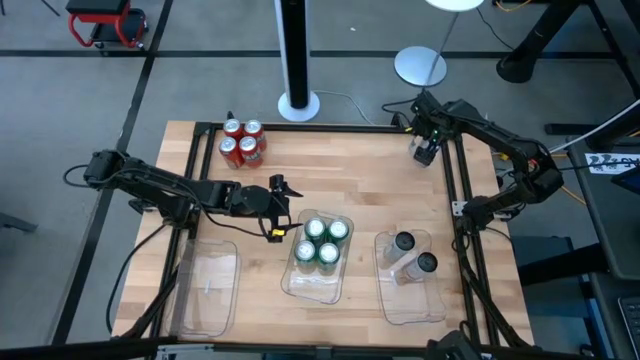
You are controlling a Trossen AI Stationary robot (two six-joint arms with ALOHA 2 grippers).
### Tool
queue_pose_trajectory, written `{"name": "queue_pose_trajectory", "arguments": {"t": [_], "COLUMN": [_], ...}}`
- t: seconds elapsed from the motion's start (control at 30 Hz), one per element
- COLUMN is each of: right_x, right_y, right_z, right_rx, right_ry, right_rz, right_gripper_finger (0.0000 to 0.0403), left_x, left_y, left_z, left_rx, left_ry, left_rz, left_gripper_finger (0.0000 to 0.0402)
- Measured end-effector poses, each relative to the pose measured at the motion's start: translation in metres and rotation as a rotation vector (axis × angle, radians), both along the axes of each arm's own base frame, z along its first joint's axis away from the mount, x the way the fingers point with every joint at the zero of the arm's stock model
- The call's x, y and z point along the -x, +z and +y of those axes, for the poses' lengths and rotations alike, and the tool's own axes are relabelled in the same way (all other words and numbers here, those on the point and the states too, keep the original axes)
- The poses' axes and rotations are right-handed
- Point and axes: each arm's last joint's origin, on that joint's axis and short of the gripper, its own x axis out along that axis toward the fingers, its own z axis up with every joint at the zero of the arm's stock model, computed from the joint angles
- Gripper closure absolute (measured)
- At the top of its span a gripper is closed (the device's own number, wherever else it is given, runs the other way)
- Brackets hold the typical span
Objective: Sort soda cans
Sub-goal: Put the blue soda can into the right transparent bin
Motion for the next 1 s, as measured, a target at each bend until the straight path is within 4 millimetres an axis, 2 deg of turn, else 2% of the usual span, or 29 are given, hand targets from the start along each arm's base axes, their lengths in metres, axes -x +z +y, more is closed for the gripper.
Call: {"name": "queue_pose_trajectory", "arguments": {"t": [0.4,1.0], "right_x": [0.003,-0.001], "right_y": [-0.024,-0.024], "right_z": [0.0,-0.005], "right_rx": [-0.081,-0.039], "right_ry": [-0.01,0.026], "right_rz": [0.025,-0.016], "right_gripper_finger": [0.0031,0.0031], "left_x": [0.0,0.0], "left_y": [0.0,0.0], "left_z": [0.0,0.0], "left_rx": [0.0,0.0], "left_ry": [0.0,-0.001], "left_rz": [-0.001,-0.001], "left_gripper_finger": [0.0031,0.0031]}}
